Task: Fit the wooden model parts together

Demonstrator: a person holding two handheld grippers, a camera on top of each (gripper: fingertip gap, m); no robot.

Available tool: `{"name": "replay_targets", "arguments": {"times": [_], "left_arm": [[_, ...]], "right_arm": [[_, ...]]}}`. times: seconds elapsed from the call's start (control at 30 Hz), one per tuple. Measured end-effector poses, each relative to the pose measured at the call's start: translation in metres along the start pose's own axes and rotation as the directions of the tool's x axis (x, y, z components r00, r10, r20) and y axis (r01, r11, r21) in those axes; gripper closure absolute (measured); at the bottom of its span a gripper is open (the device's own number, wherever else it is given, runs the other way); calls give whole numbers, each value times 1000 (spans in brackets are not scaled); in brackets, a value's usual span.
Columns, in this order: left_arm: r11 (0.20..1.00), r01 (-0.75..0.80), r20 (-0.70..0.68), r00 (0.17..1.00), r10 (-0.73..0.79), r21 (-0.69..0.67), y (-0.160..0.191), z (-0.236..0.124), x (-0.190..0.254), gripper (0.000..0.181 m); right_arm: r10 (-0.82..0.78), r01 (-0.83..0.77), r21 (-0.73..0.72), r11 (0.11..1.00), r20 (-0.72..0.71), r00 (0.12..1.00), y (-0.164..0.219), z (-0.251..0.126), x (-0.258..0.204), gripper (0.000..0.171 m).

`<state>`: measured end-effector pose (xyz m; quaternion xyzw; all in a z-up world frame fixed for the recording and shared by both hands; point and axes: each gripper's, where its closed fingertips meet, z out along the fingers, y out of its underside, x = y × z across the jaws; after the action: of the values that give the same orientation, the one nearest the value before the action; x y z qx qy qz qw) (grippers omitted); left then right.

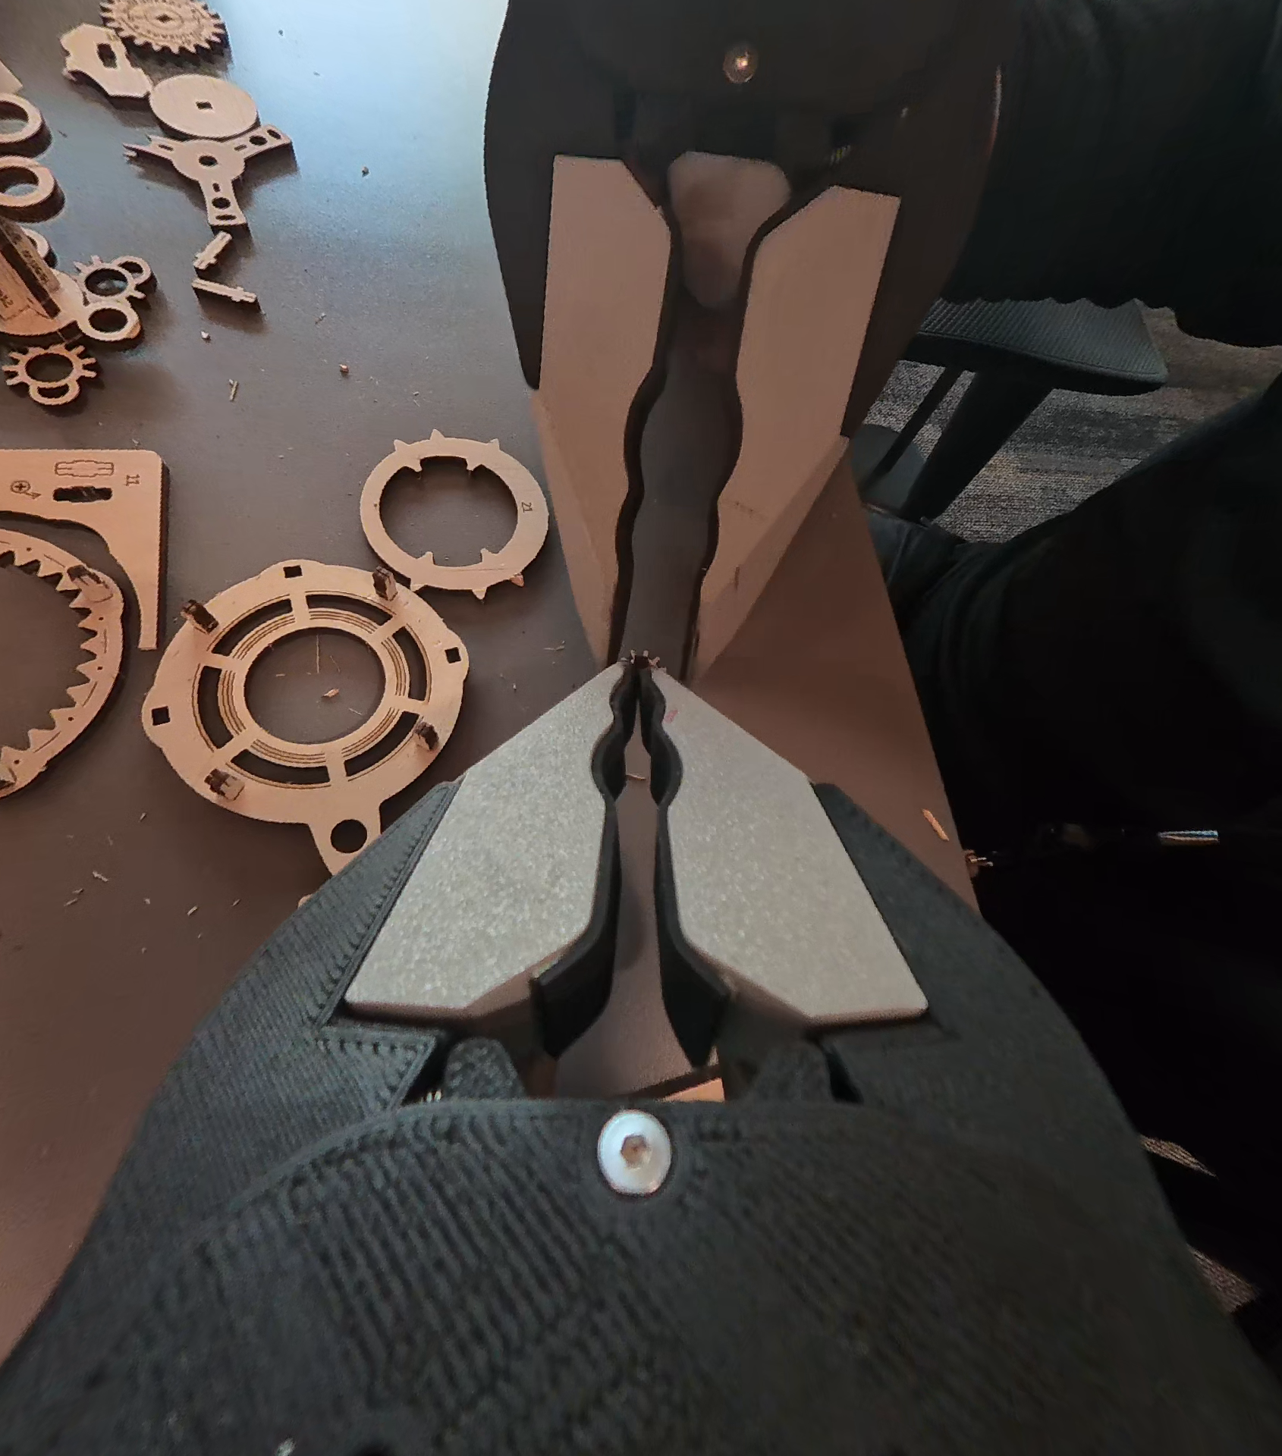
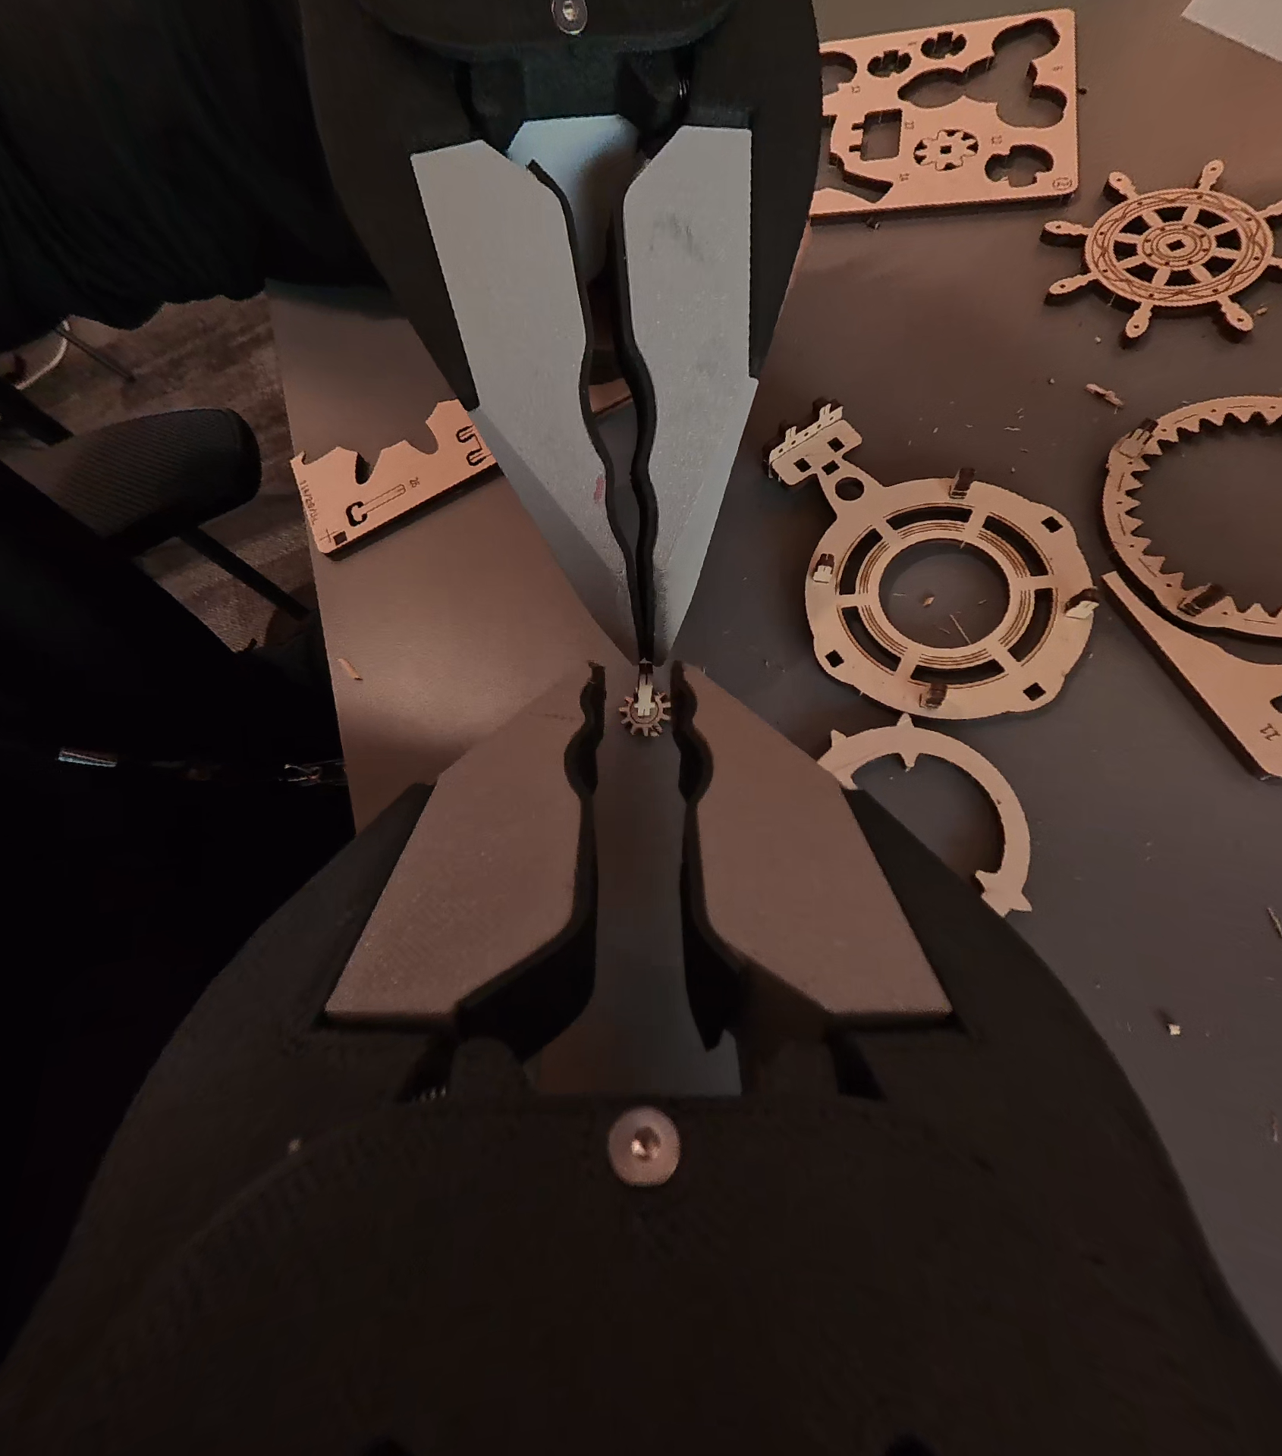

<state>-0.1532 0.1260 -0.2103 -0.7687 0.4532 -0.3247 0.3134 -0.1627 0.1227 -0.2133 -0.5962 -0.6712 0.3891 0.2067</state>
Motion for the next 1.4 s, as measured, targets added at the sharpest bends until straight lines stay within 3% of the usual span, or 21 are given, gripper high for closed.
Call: {"name": "replay_targets", "arguments": {"times": [0.43,0.97,1.4], "left_arm": [[1000,-3,-10,1000,3,5,-2,2,2,181],[1000,-11,-25,1000,12,7,-3,3,6,181],[995,-53,4,999,54,-81,10,9,6,181]], "right_arm": [[-13,12,-42,999,-4,1000,9,-3,1,169],[-32,32,-58,998,10,999,11,-1,-3,171],[-95,93,-127,988,-12,995,10,0,-5,171]]}}
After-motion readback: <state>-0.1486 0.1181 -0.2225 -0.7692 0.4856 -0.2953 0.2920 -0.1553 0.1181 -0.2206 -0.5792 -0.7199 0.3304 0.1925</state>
